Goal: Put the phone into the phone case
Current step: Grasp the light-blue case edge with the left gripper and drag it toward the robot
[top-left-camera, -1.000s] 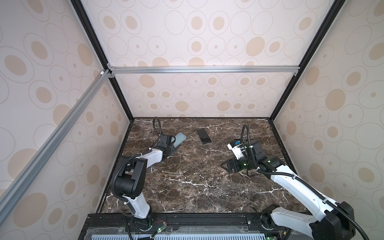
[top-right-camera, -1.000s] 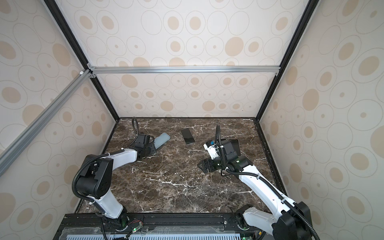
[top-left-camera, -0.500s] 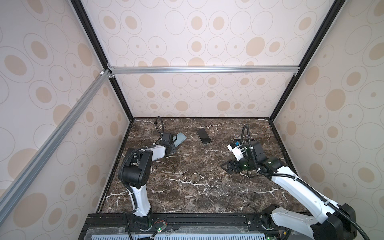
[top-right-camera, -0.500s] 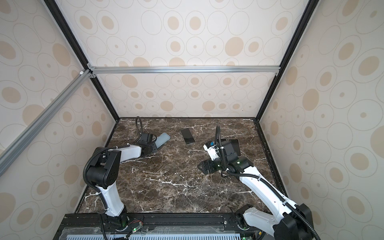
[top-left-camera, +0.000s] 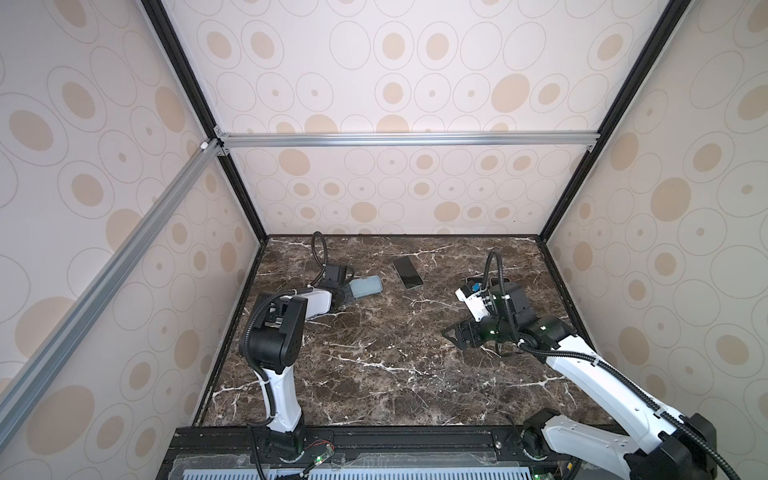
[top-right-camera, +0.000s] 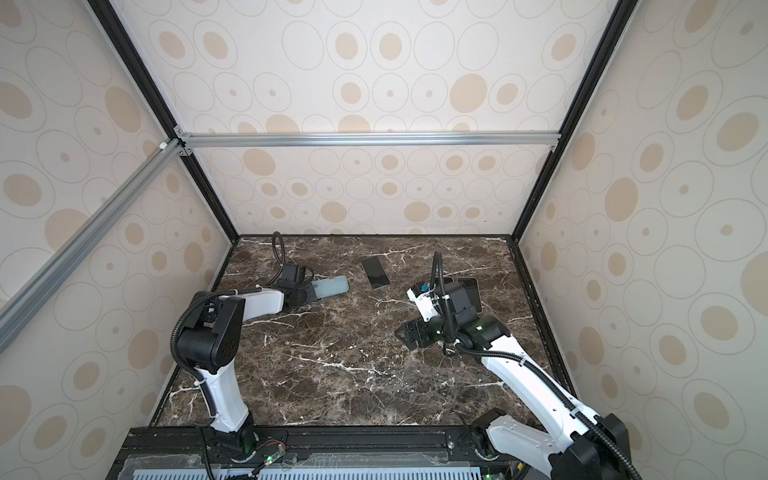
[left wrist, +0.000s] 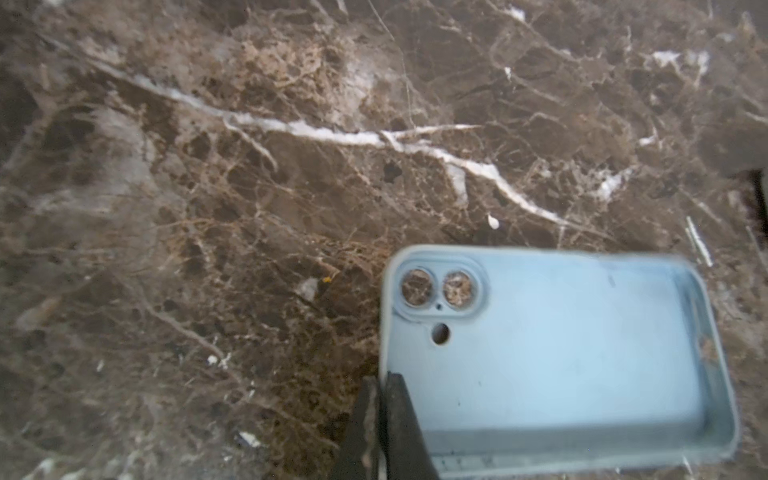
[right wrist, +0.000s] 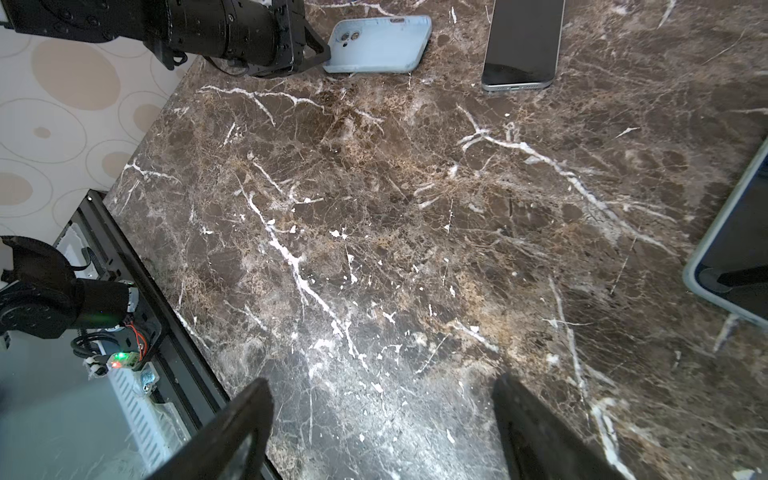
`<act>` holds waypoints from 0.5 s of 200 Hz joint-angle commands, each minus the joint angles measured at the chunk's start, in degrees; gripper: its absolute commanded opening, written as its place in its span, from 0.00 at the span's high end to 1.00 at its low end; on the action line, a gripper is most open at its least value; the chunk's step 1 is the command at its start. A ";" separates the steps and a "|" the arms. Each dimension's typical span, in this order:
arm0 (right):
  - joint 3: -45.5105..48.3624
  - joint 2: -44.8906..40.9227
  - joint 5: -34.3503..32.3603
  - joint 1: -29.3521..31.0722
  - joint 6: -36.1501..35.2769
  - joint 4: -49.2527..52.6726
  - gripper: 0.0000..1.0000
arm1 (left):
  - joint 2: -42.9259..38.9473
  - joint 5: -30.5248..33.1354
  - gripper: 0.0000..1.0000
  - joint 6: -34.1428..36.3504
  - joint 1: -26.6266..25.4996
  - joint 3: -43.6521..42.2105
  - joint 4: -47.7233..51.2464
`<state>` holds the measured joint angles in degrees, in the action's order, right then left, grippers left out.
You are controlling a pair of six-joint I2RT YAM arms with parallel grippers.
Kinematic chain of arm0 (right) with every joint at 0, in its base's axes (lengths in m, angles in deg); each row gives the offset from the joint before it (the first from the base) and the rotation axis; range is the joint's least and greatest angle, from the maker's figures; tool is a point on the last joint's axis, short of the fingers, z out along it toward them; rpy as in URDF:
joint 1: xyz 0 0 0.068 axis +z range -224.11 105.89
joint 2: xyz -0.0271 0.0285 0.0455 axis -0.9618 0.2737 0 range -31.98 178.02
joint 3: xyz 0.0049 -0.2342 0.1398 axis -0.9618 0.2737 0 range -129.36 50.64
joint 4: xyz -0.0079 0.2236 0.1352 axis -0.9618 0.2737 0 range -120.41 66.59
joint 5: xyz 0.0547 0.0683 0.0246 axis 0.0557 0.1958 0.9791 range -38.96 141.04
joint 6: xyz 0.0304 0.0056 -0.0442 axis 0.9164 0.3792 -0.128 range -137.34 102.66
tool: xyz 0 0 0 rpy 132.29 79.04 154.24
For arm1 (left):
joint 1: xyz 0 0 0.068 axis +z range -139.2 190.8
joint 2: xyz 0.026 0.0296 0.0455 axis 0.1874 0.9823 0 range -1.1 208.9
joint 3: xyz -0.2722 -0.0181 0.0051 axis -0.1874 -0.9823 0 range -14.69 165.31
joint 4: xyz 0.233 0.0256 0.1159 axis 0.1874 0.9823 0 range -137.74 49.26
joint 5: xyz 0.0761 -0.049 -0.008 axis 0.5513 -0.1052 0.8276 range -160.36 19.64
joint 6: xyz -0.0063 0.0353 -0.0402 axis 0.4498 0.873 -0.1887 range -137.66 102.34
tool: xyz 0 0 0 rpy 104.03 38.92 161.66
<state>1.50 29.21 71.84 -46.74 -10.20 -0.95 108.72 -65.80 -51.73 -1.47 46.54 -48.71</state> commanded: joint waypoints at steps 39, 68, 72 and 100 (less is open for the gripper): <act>0.54 -0.83 -1.11 0.66 -0.51 1.58 0.14 | -2.65 -1.52 1.00 4.70 0.61 -2.83 4.29; 0.54 -0.46 -2.29 0.66 -0.51 1.64 0.14 | -6.90 -4.84 1.00 5.72 0.57 -6.41 3.59; 0.62 -0.46 -2.51 0.68 -0.48 1.68 0.14 | -7.59 -5.26 1.00 5.96 0.52 -6.91 3.55; 0.55 0.09 -3.70 0.72 -0.49 1.80 0.15 | -12.59 -7.89 1.00 7.29 0.36 -10.10 4.91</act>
<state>1.50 29.14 69.83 -46.45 -10.20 0.07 100.52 -70.61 -47.01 -1.25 38.24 -46.24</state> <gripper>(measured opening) 0.856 0.047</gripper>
